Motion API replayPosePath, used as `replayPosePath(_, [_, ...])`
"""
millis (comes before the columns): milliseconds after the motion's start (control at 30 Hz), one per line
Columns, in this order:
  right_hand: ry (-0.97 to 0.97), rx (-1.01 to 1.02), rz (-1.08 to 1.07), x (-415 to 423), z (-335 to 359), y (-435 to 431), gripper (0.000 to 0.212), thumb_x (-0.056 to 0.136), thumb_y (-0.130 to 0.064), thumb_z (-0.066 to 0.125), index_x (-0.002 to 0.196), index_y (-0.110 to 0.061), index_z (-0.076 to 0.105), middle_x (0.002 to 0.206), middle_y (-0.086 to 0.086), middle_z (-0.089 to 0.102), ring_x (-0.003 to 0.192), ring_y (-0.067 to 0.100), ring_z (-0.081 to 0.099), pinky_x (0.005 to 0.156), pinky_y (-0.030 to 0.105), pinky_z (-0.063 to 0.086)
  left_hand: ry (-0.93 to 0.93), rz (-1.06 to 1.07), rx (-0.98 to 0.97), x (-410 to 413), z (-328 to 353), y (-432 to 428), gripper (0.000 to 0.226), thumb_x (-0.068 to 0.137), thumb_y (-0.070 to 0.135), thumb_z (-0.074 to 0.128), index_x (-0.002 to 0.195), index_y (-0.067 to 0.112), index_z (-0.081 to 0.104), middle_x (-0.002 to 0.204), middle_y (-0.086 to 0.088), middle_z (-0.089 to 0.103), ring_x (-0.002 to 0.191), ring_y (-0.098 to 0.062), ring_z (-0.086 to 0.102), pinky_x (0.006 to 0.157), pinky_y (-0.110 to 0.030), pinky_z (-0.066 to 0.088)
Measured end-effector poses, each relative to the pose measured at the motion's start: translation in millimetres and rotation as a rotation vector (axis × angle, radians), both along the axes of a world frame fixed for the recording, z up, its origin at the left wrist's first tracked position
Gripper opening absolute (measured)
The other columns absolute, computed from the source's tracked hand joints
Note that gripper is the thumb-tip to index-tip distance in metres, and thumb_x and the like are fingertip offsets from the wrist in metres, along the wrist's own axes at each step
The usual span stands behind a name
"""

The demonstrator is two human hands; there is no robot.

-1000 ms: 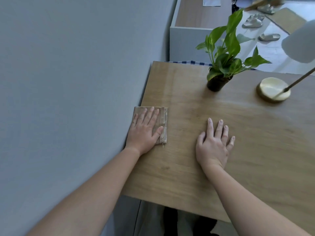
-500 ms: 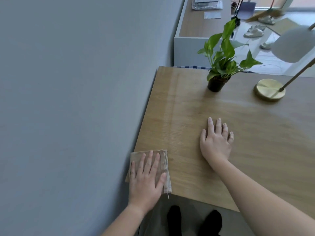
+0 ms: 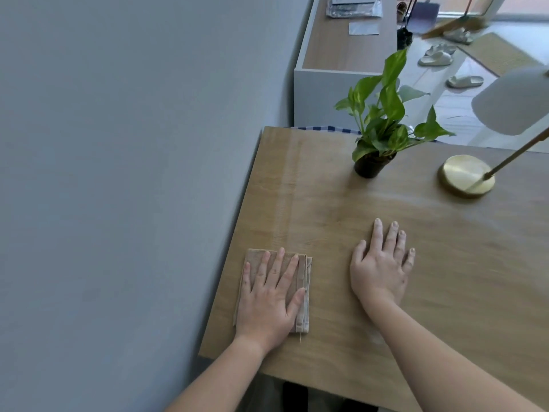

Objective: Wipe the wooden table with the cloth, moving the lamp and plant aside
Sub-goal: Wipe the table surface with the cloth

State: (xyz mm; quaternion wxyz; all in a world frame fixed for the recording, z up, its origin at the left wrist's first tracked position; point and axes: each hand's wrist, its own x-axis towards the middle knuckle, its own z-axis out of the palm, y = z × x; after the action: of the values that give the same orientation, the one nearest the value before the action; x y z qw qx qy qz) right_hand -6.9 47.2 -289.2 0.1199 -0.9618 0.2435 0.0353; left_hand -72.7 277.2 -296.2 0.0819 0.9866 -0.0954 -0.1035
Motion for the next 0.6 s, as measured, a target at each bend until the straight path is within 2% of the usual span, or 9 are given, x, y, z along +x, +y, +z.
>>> replayPosePath(167, [-0.002, -0.013, -0.002, 3.2, -0.3, 0.0, 0.065, 0.108, -0.044, 0.026, 0.17, -0.03, 0.011, 0.178, 0.005, 0.006, 0.163, 0.025, 0.005, 0.131, 0.05, 0.001, -0.005, -0.01, -0.011, 61.4, 4.3, -10.3, 0.068, 0.108, 0.071, 0.011, 0.167, 0.048, -0.01, 0.178, 0.014, -0.013, 0.164, -0.013, -0.019, 0.132, -0.054, -0.007])
replayPosePath(267, [-0.003, -0.014, -0.009, 5.7, -2.5, -1.8, 0.066, 0.107, -0.044, 0.029, 0.169, -0.03, 0.014, 0.177, 0.006, 0.009, 0.163, 0.026, 0.008, 0.131, 0.051, 0.003, -0.016, 0.001, -0.011, 115.3, 4.8, -20.7, 0.068, 0.107, 0.071, 0.01, 0.168, 0.046, -0.008, 0.178, 0.012, -0.011, 0.164, -0.015, -0.017, 0.132, -0.056, -0.005])
replayPosePath(400, [-0.028, -0.027, -0.013, 7.2, -5.4, -1.2, 0.067, 0.104, -0.045, 0.024, 0.169, -0.03, 0.018, 0.177, 0.006, 0.013, 0.162, 0.027, 0.013, 0.131, 0.052, 0.007, -0.033, 0.034, -0.026, 192.6, 5.4, -35.0, 0.07, 0.106, 0.071, 0.008, 0.169, 0.045, -0.005, 0.18, 0.01, -0.005, 0.166, -0.019, -0.009, 0.132, -0.056, -0.005])
replayPosePath(600, [-0.049, -0.047, -0.024, 9.5, -9.5, -2.8, 0.069, 0.102, -0.046, 0.028, 0.168, -0.03, 0.022, 0.176, 0.005, 0.016, 0.161, 0.026, 0.018, 0.13, 0.053, 0.011, -0.028, 0.071, -0.024, 303.6, 5.6, -50.4, 0.07, 0.104, 0.072, 0.008, 0.169, 0.046, -0.004, 0.179, 0.011, -0.005, 0.166, -0.018, -0.007, 0.132, -0.057, -0.007])
